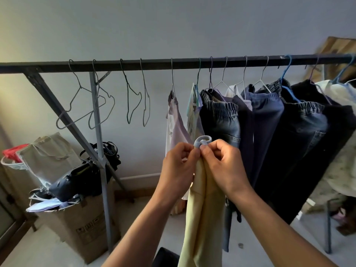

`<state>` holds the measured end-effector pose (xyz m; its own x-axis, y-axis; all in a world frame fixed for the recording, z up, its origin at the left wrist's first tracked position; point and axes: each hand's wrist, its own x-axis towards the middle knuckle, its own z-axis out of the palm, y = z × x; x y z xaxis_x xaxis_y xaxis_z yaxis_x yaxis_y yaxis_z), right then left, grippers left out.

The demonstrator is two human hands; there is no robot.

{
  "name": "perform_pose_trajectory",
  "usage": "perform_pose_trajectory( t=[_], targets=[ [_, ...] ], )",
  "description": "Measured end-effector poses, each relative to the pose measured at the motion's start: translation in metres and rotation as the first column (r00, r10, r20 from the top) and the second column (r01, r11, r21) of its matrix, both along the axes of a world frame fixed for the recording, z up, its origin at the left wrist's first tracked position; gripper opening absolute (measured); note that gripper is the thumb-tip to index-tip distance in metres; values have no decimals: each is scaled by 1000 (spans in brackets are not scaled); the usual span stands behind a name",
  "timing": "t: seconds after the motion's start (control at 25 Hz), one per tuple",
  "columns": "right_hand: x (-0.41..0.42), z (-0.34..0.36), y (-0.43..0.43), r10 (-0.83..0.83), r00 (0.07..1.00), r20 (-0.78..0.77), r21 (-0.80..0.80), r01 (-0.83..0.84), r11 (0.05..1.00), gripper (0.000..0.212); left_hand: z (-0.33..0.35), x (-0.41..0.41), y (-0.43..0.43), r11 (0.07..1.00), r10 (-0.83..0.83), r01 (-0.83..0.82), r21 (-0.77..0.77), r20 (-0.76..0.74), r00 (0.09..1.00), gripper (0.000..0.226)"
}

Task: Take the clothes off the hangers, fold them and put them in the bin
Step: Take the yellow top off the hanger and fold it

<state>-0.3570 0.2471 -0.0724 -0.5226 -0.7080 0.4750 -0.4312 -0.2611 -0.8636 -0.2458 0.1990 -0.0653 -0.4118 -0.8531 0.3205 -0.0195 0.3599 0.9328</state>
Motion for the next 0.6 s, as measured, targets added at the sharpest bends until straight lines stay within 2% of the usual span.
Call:
perform_pose_trajectory(
  t=[0.08, 0.16, 0.24, 0.32, 0.4, 0.44, 0.48, 0.52, 0.56, 0.6],
  targets=[
    [-1, 1, 3, 29, 1000, -2, 4, -29, 1000, 20, 5, 3, 6, 998, -50, 50, 38, -11, 999, 23],
    [-2, 3, 7, 87, 996, -14, 47, -86, 995, 29, 10, 6, 10, 986, -138, 143, 91, -53, 989, 41],
    [-4, 6, 10, 98, 991, -90, 150, -84, 985, 40, 11, 9, 12, 964, -223, 232, 132, -81, 971, 62],
    [-8, 10, 10, 75, 979, -187, 191, -39, 981, 28, 13, 12, 13, 933, -283, 301, 198, -113, 952, 71],
    [-11, 16, 11, 62, 977, -205, 161, -29, 987, 8, 16, 13, 14, 926, -294, 316, 206, -131, 947, 62],
    [-13, 17, 11, 82, 980, -180, 152, -54, 987, 4, 16, 13, 11, 959, -243, 254, 124, -98, 965, 53],
    [-15, 19, 12, 112, 983, -143, 153, -90, 984, 6, 14, 14, 2, 989, -141, 140, -55, -23, 990, 45],
    [-17, 21, 13, 152, 983, -105, 162, -134, 978, 7, 16, 15, -8, 957, -8, 32, -289, 84, 996, 44],
    [-19, 23, 15, 204, 977, -66, 170, -191, 967, 8, 18, 17, -20, 869, 79, 34, -494, 206, 975, 54],
    [-20, 25, 15, 265, 964, -26, 172, -257, 951, 8, 22, 16, -31, 785, 102, 126, -606, 327, 940, 64]
  ],
)
